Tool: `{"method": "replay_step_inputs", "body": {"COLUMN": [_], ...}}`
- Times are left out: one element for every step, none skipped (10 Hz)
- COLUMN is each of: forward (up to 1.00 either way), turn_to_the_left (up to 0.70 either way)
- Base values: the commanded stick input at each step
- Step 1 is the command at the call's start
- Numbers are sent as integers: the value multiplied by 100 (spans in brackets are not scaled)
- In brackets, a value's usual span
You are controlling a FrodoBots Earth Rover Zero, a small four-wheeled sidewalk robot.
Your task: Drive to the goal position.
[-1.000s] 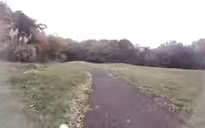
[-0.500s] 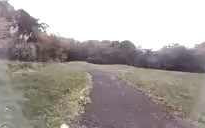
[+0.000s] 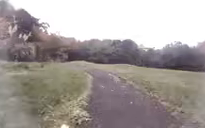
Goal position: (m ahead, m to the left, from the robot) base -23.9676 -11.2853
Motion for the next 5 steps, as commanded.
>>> {"method": "replay_step_inputs", "body": {"forward": [5, 2, 0, 0, 0], "turn_to_the_left": [-27, -63, -100, -100, -100]}}
